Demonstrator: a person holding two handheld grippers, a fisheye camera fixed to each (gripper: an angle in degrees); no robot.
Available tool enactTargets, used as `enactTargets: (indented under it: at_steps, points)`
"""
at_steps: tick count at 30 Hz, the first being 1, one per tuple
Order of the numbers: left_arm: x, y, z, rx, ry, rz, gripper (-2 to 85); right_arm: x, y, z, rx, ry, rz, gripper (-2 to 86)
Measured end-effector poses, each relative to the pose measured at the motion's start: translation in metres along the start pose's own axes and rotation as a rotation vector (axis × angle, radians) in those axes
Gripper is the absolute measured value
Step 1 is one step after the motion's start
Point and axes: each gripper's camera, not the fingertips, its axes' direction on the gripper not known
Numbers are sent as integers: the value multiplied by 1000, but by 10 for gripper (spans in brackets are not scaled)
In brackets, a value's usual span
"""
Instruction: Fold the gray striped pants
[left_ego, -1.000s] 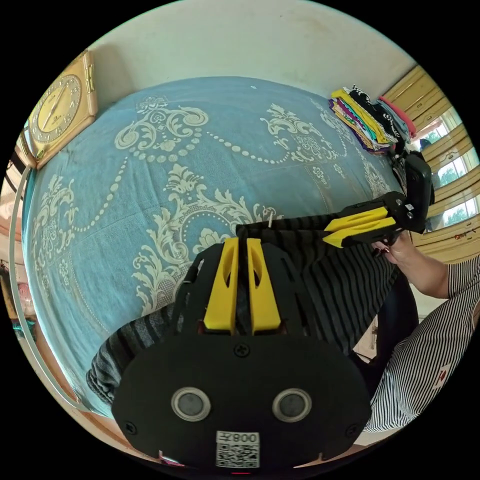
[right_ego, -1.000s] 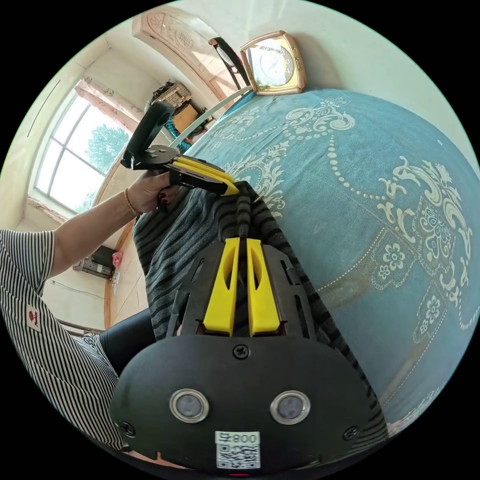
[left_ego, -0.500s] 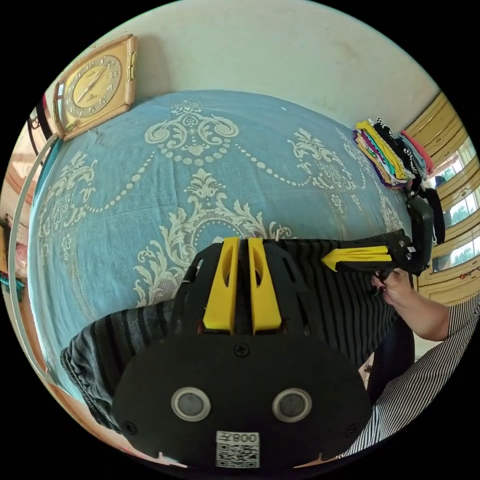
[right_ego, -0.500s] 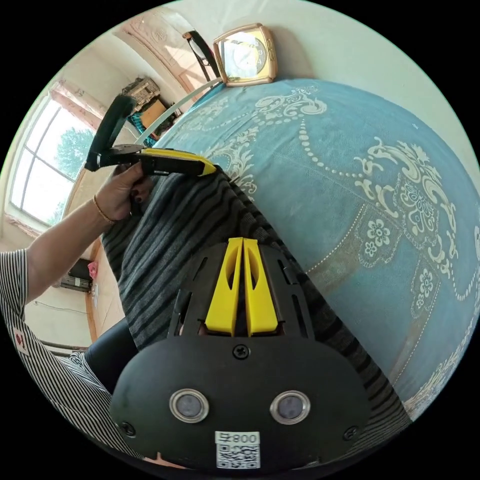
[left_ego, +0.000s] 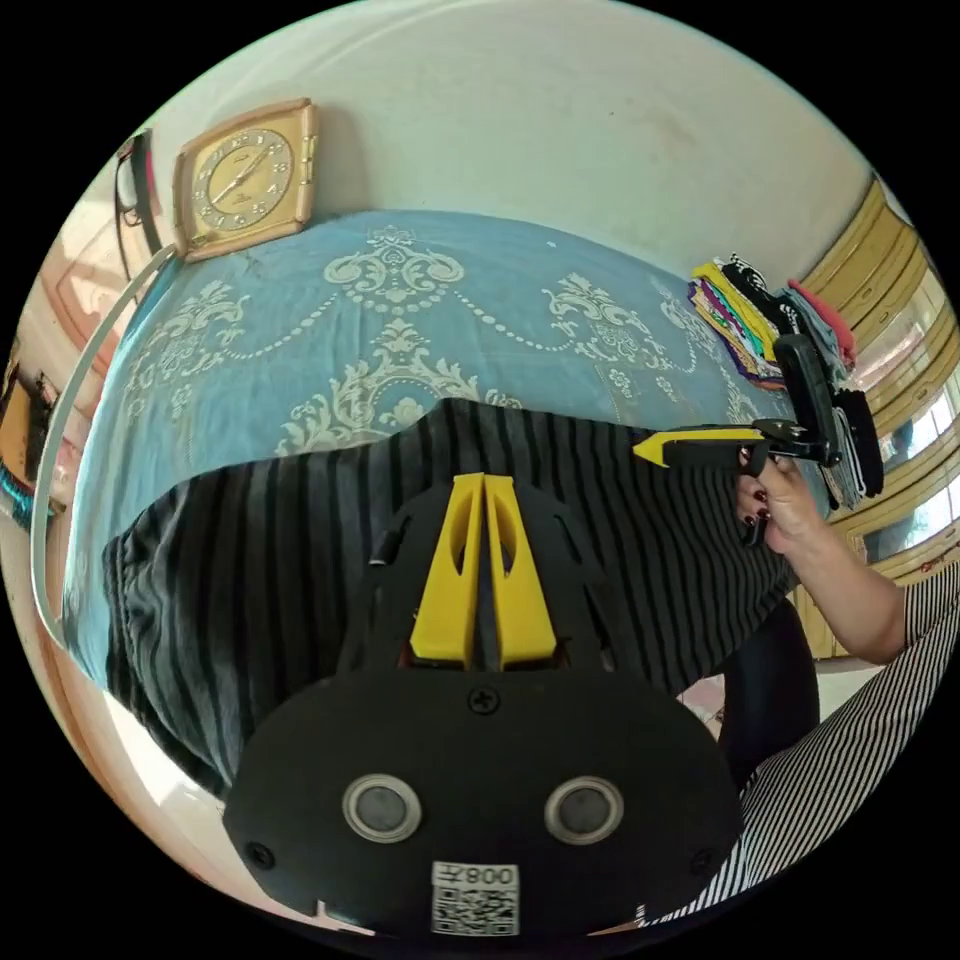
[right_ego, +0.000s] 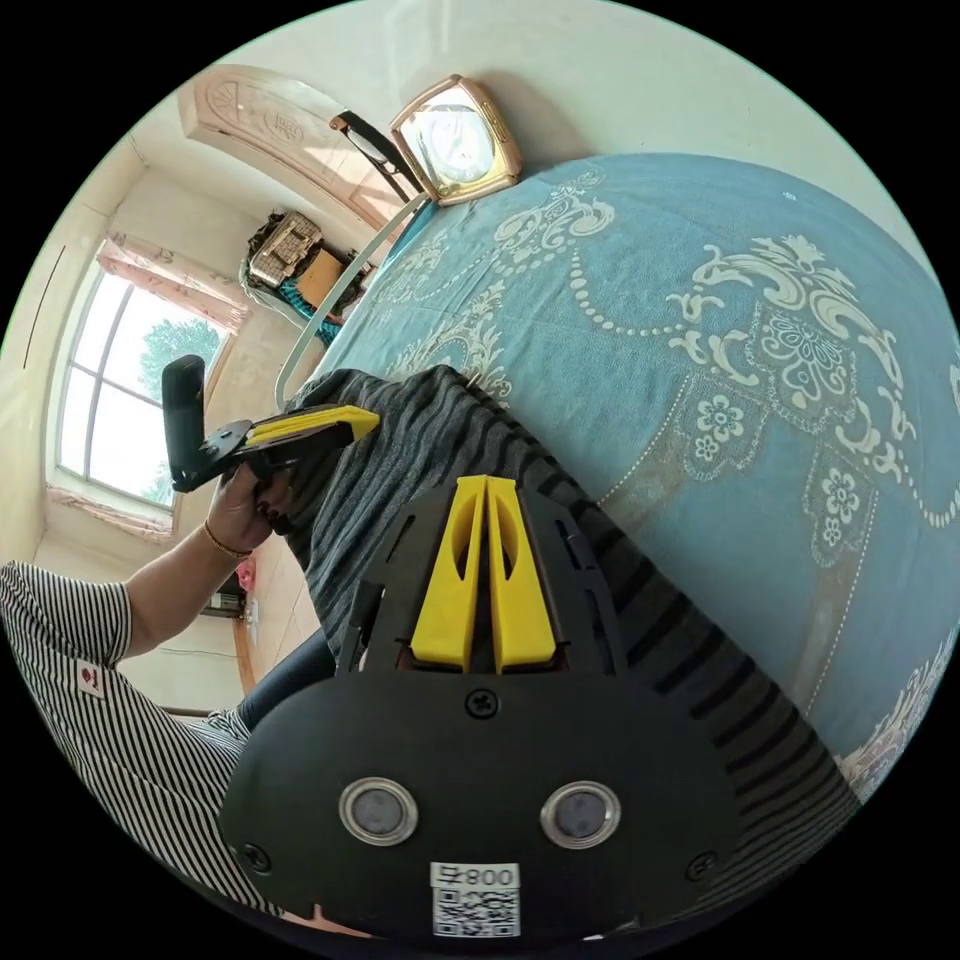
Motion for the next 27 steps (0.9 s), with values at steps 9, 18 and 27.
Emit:
enactTargets:
  at_steps: [9,18,27]
  points:
    - [-90,66,-41,-119,-47,-390,2,8,79,-7,-105,138,106,0]
    - [-73,69,-95,-179,-376,-378,0,-16,147,-66,-79,213,99,1]
    - [-10,34,-153,-65,-219,-390,1,8,207,-91,-109,208,202,1]
